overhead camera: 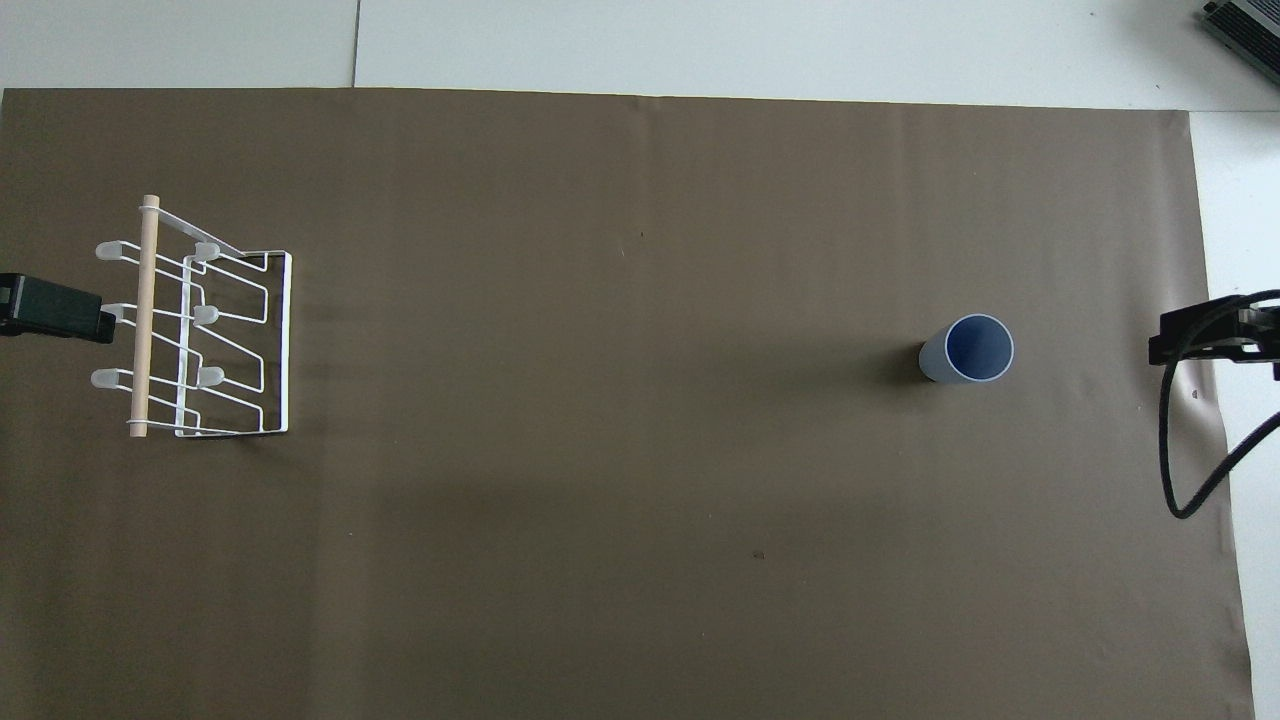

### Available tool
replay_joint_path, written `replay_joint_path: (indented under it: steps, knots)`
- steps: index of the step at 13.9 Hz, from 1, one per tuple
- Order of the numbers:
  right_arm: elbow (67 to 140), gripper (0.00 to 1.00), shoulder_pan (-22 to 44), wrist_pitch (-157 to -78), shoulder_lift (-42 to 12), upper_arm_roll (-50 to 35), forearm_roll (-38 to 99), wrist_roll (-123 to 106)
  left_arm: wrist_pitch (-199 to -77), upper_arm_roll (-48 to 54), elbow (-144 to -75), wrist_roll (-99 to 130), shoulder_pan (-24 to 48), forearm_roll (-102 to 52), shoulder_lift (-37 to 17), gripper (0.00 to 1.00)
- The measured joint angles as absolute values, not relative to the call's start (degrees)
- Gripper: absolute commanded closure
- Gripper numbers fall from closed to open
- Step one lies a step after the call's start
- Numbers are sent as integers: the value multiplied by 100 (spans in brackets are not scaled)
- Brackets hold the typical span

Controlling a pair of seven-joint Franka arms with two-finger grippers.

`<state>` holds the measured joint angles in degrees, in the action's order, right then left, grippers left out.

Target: Hang cup on cup holder

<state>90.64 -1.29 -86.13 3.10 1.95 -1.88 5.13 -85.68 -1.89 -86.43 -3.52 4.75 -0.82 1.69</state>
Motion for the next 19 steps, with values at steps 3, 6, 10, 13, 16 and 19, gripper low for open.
replay_joint_path:
  steps: [3, 6, 10, 13, 16, 19]
  knots:
    - [9064, 0, -129, -8613, 310, 195, -188, 513, -8568, -189, -8644, -352, 475, -82, 169, 0]
    - [9064, 0, -130, -8613, 310, 195, -188, 513, -8568, -190, -8644, -352, 475, -82, 169, 0]
    - [9064, 0, -130, -8613, 310, 195, -188, 513, -8568, -190, -8644, -352, 475, -82, 169, 0]
    - [9073, 0, -130, -8614, 310, 195, -188, 513, -8568, -190, -8645, -352, 475, -82, 169, 0]
    - [9219, 0, -118, -9020, 321, 186, -188, 513, -8568, -190, -8645, -352, 475, -82, 169, 0]
    - [9579, 0, -142, -9393, 344, 190, -187, 334, -8568, -190, -8645, -352, 475, -82, 169, 0]
